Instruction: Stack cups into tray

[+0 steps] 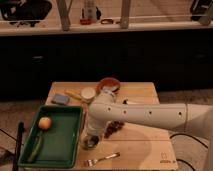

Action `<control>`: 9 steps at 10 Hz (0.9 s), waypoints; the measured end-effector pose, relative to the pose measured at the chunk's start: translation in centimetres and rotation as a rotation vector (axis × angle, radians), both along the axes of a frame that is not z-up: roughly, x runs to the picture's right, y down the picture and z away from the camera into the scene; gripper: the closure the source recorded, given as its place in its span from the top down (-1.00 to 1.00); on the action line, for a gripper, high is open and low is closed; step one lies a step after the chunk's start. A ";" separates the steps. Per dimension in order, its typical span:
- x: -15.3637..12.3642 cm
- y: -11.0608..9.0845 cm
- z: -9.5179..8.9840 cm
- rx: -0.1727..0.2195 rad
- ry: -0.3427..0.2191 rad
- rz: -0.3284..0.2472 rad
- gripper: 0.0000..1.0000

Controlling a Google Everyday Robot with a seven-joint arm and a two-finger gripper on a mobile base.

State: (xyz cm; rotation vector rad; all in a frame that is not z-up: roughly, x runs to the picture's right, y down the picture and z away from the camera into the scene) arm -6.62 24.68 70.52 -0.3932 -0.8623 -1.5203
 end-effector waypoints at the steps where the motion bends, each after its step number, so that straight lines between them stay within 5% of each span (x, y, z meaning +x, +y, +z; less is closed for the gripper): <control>1: -0.3 -0.4 -0.5 0.008 -0.003 -0.011 -1.00; 9: -1.0 -1.5 -1.4 0.022 -0.017 -0.046 -1.00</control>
